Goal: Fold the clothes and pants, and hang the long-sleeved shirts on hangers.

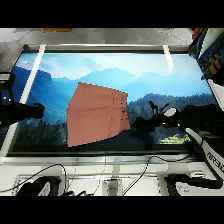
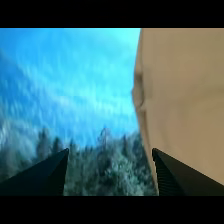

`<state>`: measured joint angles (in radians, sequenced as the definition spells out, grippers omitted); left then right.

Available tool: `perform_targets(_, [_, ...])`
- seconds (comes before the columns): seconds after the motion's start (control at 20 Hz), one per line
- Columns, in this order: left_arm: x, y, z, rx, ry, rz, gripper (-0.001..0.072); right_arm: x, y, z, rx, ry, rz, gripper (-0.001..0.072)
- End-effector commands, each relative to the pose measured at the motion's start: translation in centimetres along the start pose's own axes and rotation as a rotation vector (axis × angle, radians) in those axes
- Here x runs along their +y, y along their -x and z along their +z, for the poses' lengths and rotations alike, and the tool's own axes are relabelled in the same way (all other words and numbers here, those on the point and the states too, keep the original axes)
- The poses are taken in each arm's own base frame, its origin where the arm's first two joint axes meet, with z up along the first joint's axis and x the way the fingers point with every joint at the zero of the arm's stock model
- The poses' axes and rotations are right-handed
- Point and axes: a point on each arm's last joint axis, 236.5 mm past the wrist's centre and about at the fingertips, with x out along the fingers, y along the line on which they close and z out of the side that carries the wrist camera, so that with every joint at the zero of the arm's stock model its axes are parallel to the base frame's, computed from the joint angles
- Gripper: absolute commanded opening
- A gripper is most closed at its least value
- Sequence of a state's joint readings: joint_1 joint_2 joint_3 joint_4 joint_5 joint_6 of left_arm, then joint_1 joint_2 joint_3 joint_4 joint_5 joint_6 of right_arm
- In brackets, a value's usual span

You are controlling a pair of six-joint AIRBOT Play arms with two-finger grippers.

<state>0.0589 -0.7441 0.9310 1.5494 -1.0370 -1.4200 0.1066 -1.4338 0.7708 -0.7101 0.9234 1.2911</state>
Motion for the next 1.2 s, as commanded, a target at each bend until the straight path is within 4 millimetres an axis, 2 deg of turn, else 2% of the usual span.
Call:
perform_targets(0.0, [0.6,-4.0,-3.7,0.195,0.065,-0.046,0.0494,0.7,-0.9,1.4,0.004,-0.039,0.038,0.0451])
perform_targets(0.15, [-0.5,-6.3,-6.5,0.32,0.094,-0.195,0.0494,1.3,-1.8,1.0,0.034,-0.049,0.055,0.0449])
perform_targets(0.3, [-1.5,-7.0,-12.0,0.521,0.151,-0.32,0.0494,2.5,-3.2,-0.7,0.082,-0.007,0.05,0.0449])
perform_targets(0.45, [-4.4,-7.4,-15.9,0.597,0.233,-0.443,0.0503,3.3,-4.1,-1.1,0.072,0.031,0.036,0.043])
perform_targets(0.6, [-6.6,-7.8,-19.8,0.656,0.276,-0.497,0.0507,3.4,-4.2,-1.2,0.075,0.038,0.035,0.009])
perform_targets(0.65, [-7.2,-7.9,-20.7,0.667,0.296,-0.511,0.0507,3.3,-4.2,-1.2,0.076,0.039,0.034,0.0042])
perform_targets(0.8, [-9.0,-8.4,-22.1,0.654,0.351,-0.556,0.0507,3.4,-4.2,-1.2,0.076,0.038,0.035,0.0021])
perform_targets(1.15, [-8.7,-10.0,-23.6,0.613,0.348,-0.505,0.0496,3.4,-4.2,-1.6,0.094,0.041,0.038,0.0021])
